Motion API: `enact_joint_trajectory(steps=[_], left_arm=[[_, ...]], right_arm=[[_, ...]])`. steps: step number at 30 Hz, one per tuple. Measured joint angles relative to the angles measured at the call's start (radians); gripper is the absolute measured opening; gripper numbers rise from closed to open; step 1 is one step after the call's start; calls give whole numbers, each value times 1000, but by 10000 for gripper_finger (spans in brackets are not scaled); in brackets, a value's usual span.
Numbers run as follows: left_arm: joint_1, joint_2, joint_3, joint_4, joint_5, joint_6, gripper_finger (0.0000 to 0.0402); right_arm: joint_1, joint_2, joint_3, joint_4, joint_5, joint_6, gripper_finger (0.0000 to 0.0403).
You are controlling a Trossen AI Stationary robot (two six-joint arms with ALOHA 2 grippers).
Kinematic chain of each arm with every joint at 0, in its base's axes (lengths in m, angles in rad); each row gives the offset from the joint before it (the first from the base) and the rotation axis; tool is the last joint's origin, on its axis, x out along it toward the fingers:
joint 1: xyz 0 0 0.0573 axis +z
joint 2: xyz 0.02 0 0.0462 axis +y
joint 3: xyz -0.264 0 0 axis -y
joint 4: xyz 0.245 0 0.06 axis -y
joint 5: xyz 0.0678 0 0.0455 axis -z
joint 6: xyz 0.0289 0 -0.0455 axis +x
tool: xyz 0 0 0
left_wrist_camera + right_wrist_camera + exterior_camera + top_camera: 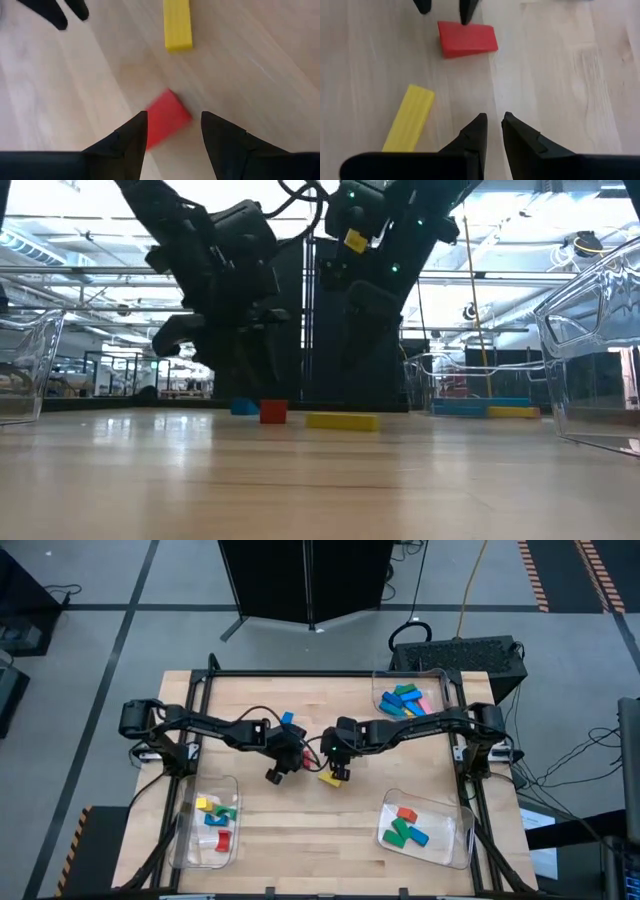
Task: Sort blocks by size
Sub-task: Put the red triangle block into the bottom right transparent bin
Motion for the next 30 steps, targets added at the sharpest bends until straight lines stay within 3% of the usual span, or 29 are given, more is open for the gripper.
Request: enact_joint_trajectory(steps=[10,17,30], left_arm=[[2,15,32,-114,-12,-14,187],[1,15,32,-214,-58,-16,187],[33,15,32,-379,-86,-186,187]], right_arm=[[-13,38,-156,447,-63,45,54],[-15,143,-144,545,-129,49,54],[-44,180,-134,638,-103,40,54]])
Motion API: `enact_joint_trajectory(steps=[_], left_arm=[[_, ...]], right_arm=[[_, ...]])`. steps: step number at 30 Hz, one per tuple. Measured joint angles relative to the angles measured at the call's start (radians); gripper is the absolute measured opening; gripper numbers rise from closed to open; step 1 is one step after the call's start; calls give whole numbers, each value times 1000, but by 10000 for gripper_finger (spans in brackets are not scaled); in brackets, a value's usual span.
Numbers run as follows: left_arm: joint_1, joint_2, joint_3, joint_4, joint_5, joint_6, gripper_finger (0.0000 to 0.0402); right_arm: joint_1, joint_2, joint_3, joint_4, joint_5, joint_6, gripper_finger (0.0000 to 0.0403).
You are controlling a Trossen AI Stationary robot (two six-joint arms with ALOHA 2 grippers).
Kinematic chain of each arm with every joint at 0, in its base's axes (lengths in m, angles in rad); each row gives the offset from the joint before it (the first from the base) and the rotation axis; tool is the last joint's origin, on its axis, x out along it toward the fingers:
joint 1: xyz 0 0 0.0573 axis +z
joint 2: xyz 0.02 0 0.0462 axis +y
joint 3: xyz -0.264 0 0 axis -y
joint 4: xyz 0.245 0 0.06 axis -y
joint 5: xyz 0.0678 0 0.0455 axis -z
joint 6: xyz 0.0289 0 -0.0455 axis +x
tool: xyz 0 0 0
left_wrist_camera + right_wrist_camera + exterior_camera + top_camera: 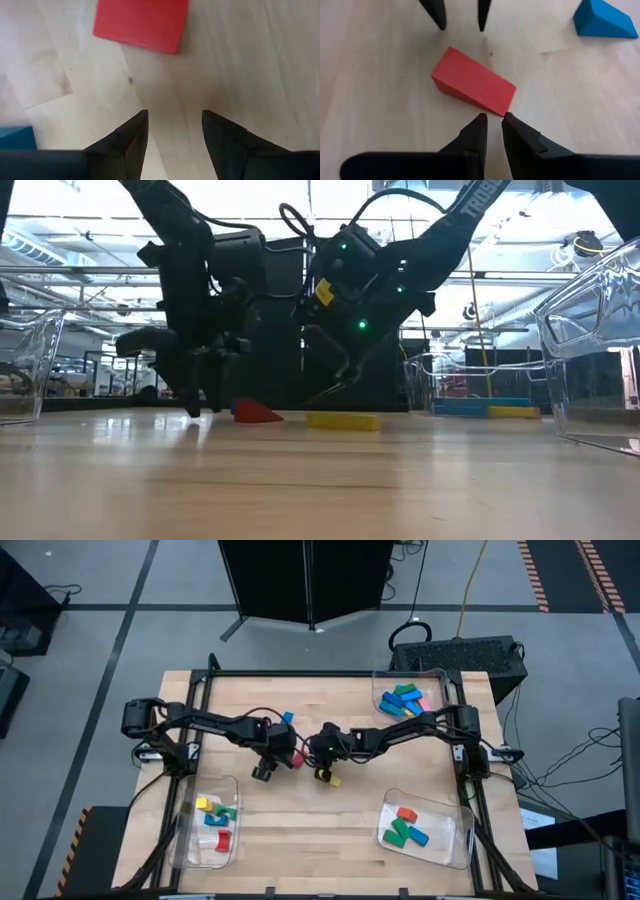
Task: Sort blocks by size
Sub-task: Put the red triangle block into the bottom right transparent bin
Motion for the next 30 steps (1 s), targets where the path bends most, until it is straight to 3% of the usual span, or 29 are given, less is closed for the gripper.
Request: enact_joint_trajectory(steps=[8,14,18,25,30], left_arm=[[16,0,0,20,115,-205,187],[12,0,-1,11,121,-528,187],[5,0,-1,13,126,-697,187],[-19,0,-1,21,129,-925,187],[-54,0,-1,122,129,-1010,187]], right_arm=[[-11,-22,0,-27,69,1,54],[-15,-63,0,-108,90,3,54],[-14,-122,-5,-242,192,11,54],[-15,-289,-142,-282,209,12,54],[-32,-404,-301,-114,187,28,54]])
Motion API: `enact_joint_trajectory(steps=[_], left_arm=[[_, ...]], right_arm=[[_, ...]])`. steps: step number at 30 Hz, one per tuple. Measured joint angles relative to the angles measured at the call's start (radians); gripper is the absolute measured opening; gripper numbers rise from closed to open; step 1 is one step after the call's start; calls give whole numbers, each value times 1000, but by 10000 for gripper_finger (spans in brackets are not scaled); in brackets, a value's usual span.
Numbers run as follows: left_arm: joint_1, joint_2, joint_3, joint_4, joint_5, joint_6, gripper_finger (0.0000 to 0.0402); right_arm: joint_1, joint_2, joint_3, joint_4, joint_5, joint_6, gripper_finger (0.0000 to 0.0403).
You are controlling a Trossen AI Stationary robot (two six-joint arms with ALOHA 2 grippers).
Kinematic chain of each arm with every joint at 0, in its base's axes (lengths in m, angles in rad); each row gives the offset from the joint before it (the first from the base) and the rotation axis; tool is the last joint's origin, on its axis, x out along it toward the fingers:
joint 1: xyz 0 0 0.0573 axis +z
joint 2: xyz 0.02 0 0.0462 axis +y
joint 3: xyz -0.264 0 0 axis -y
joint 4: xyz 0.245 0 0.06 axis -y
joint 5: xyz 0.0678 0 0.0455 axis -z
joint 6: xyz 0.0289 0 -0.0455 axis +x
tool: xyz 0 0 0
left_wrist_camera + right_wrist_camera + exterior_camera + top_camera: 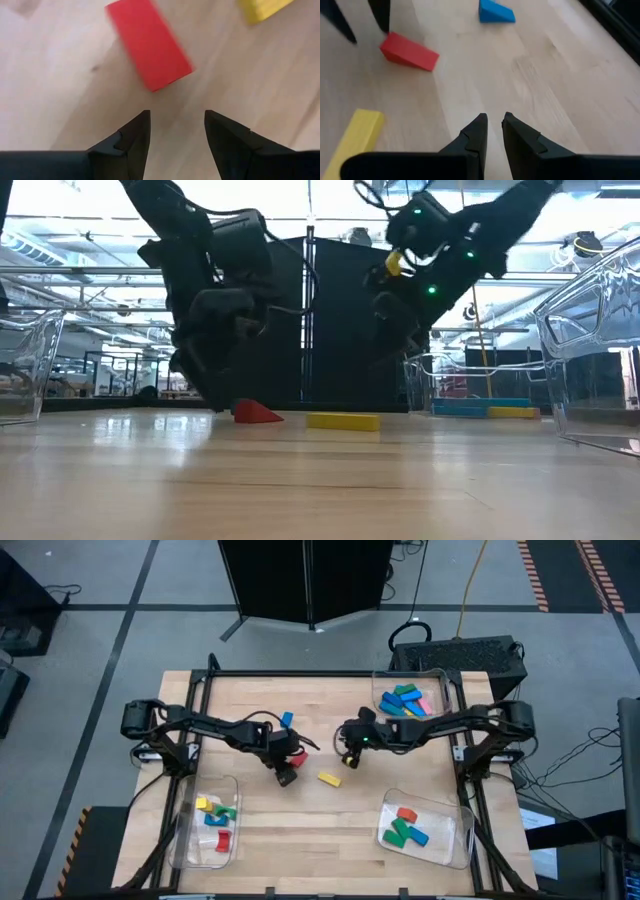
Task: Sort blocks by size
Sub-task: Put the red triangle block into the bottom right transparent bin
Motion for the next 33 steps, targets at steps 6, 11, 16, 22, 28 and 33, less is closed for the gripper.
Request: enact_joint_trajectory(steps=[6,11,16,22,28,33], left_arm=[[-20,0,1,58,-39,-65,209],[-6,0,1,58,-74,-102,256],[3,0,1,69,-86,-96,296],[4,40,3,163,-109,-68,304],[3,110,7,181,-123,-91,305],[3,110,7,177,-131,-121,296]], right_arm=[[-9,-26,-83,124,-21,8,54],[-9,3,-82,169,-31,7,54],[-9,12,-82,177,-32,0,54],[-9,14,-82,195,-32,0,54],[-9,14,-82,191,-32,0,54],[-9,14,-82,189,-32,9,54]])
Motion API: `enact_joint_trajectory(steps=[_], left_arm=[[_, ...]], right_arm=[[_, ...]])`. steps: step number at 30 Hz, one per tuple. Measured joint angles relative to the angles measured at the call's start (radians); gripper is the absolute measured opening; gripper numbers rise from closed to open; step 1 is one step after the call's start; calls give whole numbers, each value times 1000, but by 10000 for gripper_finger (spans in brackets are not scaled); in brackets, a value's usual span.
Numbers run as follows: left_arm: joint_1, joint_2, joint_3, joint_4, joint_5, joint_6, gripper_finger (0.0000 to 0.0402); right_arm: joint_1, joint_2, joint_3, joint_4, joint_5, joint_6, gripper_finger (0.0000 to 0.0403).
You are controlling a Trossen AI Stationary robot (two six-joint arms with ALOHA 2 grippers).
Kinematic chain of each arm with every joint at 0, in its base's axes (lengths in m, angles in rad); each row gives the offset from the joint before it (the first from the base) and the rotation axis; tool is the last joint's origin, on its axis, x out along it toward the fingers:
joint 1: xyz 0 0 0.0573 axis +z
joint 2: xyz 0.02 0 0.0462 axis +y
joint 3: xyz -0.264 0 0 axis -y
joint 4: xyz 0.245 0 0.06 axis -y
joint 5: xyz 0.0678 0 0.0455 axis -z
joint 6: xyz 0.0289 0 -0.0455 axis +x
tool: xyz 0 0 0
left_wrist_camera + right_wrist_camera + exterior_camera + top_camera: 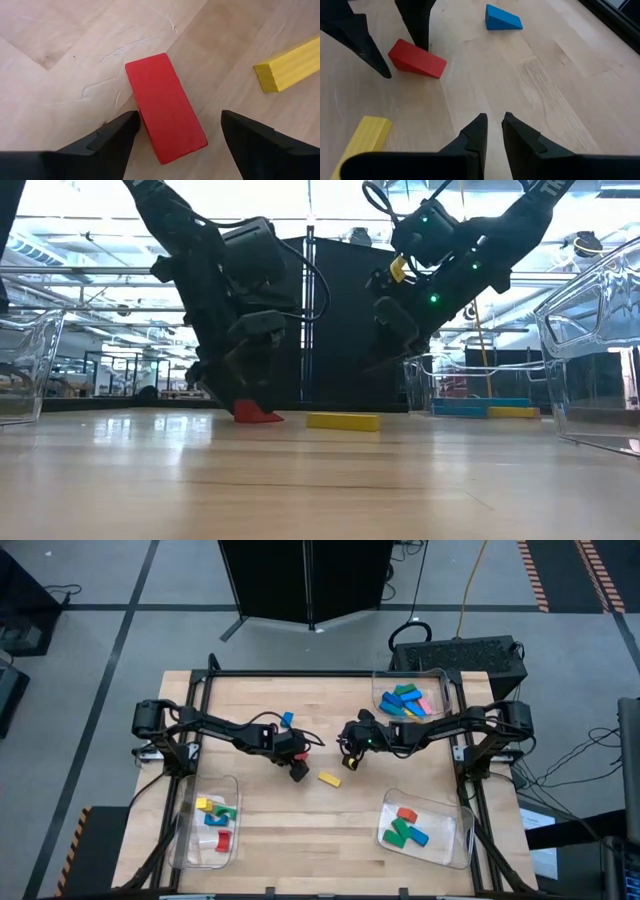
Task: Sort blocks by size
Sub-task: Put the red triangle block into the bottom right transparent bin
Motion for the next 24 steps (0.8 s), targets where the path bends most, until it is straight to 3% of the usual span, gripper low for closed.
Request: enact_joint_trajectory(steps=[5,14,18,24], left_arm=[[1,-20,-2,-28,-2,1,257],[0,-27,-4,-46,-38,42,125],[1,-27,-4,-46,-39,57,123],[0,-23,27,-76,-33,122,138]], right_arm=[[0,0,0,0,0,7,54],[0,0,0,0,0,16,54],[1,0,0,0,0,7,54],[40,0,0,34,-2,-142,54]])
